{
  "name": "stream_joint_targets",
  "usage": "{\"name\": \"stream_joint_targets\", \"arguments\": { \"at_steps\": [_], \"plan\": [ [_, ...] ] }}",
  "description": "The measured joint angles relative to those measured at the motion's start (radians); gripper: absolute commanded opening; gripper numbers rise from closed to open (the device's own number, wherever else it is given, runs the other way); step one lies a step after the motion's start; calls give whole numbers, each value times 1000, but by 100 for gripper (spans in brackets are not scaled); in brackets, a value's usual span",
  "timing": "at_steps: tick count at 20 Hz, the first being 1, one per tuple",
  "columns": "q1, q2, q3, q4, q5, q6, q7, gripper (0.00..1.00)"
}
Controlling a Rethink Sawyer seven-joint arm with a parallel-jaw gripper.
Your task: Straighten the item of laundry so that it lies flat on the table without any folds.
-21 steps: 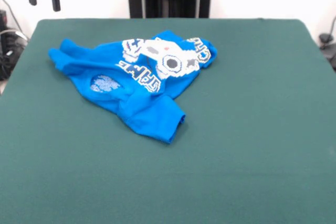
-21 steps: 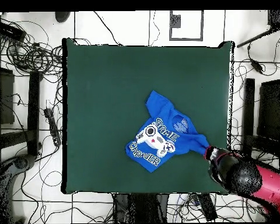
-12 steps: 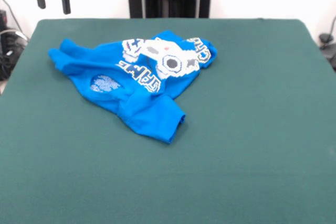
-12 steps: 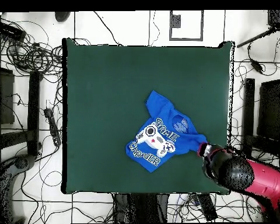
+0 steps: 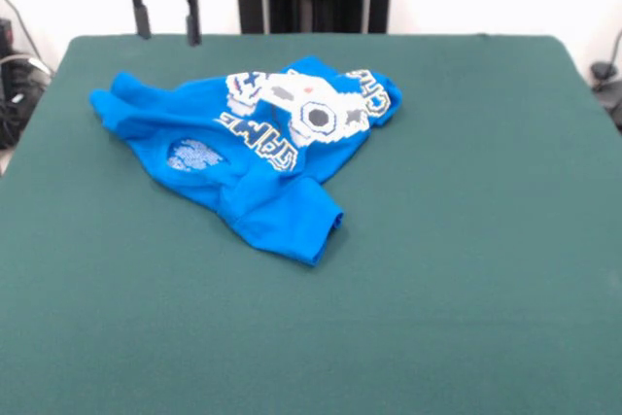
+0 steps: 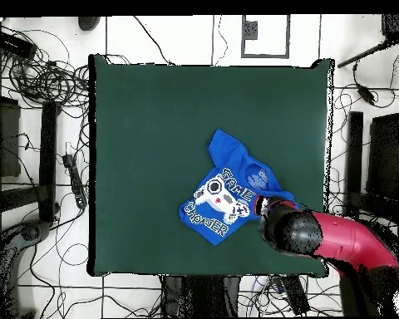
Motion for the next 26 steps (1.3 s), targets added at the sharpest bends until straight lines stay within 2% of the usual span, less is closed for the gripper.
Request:
{"name": "stream_joint_targets", "arguments": {
  "at_steps": [9,17,26],
  "plan": [
    [54,71,-15,-1,0,-54,0,100],
    [81,169,-59,-3,1,-98,0,100],
    [97,216,-78,-4,1,-122,0,100]
  ]
}}
